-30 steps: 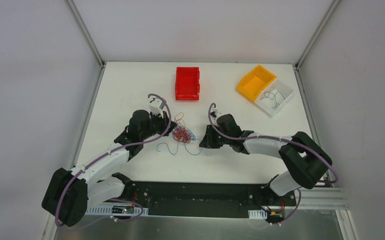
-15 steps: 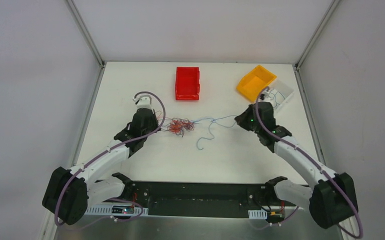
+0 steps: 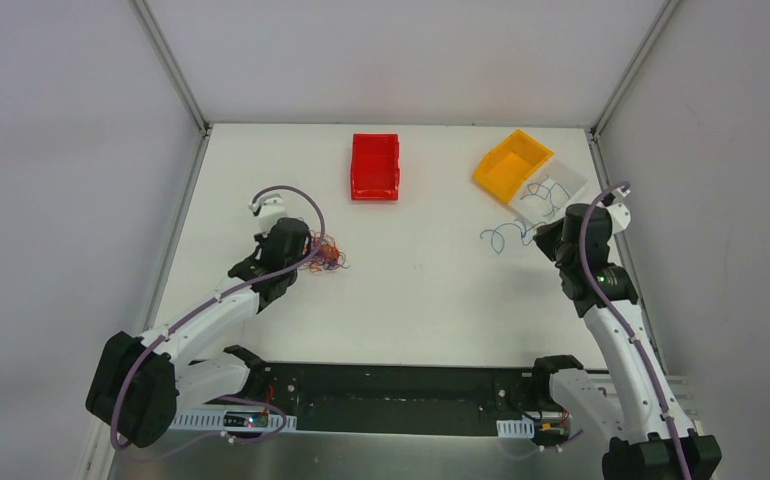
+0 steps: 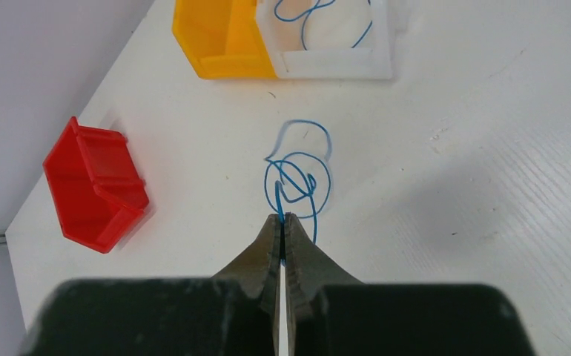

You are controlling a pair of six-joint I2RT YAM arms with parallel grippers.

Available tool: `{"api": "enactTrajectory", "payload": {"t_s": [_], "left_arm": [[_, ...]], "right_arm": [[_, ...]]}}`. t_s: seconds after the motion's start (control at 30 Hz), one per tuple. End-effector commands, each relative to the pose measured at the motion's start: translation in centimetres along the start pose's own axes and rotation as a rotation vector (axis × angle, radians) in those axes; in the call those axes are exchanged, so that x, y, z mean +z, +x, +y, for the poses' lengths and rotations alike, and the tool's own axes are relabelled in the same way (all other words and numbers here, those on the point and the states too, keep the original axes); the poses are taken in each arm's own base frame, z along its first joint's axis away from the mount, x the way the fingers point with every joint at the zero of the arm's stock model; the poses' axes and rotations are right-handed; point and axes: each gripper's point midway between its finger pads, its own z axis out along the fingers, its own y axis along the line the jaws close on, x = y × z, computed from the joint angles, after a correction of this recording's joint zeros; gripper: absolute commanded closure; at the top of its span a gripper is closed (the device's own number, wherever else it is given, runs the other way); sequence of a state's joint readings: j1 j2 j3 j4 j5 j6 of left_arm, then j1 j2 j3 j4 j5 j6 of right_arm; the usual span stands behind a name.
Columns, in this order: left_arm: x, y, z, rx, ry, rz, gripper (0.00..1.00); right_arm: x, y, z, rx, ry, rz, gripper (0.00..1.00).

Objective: Untangle the cables

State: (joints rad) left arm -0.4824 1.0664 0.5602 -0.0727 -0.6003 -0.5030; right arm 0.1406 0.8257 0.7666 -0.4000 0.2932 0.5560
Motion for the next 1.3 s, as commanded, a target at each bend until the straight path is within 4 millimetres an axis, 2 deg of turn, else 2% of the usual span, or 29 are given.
{"api": "enactTrajectory", "payload": {"t_s": [0.0,0.2,0.5,0.63,0.83,0.93,1.07,1.13,1.27], "left_arm": [[-0.2,-1.6,-0.9,-0.018,0.02,-0.011,0.99],[-0.4,-1.5,-2.4,0.002,0.11,0.005,1.0],[-0.6,-1.7,-2.8,-0.007,0.146,-0.01,1.0],[-0.6,-1.6,-3.0,-0.005,0.151,-0.009,0.99],[-0.6,-1.7,-2.5,-0.016,0.132,-0.021,0.99],[-0.6,-1.7,-2.6,-0.019,0.134,-0.024,0.99],[-0.5,-1.6,-2.7,-0.016,0.137,-0.022,0.99],[-0.5,-1.7,-2.7,-0.015,0.138,-0.021,0.99],[-0.5,-1.6,-2.8,-0.013,0.143,-0.018,0.99]], "right_arm": [[-1.3,-2.2,2.3,-0.026,-0.045,-0.012,1.0],[-1.8,-6.4,5.8,-0.031,-0.069,-0.071,1.0],[-0.9,-14.8,9.8,0.021,-0.062,-0.201,1.0],[0.3,-17.5,10.0,0.035,-0.024,-0.223,1.0],[3.1,-21.0,8.4,0.056,0.072,-0.295,1.0],[5.0,-21.4,7.6,0.035,0.126,-0.296,1.0],[7.6,-19.9,6.5,0.019,0.167,-0.261,1.0],[9.0,-18.5,5.6,0.02,0.184,-0.236,1.0],[12.3,-14.5,2.9,0.019,0.244,-0.15,1.0]]}}
